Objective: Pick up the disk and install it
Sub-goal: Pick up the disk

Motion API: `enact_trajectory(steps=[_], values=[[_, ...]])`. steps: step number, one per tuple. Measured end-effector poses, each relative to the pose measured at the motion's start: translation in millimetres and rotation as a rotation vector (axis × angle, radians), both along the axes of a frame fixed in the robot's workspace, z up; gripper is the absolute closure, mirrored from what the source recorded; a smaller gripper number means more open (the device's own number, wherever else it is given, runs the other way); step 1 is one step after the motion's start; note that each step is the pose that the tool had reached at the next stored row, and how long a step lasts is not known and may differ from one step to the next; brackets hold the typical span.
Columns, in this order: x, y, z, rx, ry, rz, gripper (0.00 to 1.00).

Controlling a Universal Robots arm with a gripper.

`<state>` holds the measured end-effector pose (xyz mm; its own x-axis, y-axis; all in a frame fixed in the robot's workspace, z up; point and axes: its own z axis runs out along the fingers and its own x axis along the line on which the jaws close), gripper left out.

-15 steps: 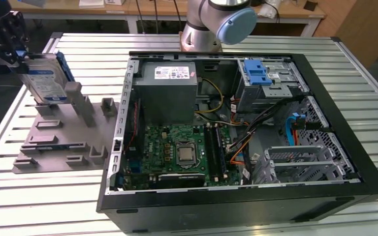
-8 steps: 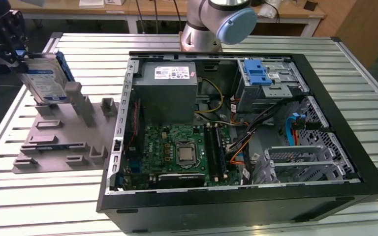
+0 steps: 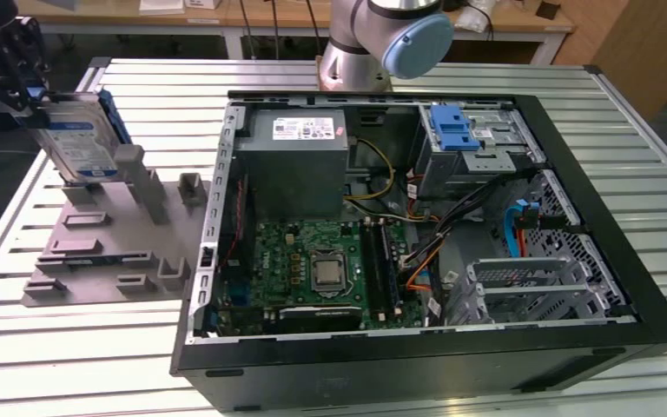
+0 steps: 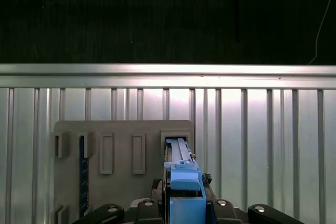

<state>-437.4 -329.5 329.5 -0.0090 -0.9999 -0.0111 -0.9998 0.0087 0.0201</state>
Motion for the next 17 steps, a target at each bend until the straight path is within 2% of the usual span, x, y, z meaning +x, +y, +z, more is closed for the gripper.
enact_trajectory(steps=[17], values=[[0.0,0.0,5.6,0.0000,0.0000,0.000,0.64]])
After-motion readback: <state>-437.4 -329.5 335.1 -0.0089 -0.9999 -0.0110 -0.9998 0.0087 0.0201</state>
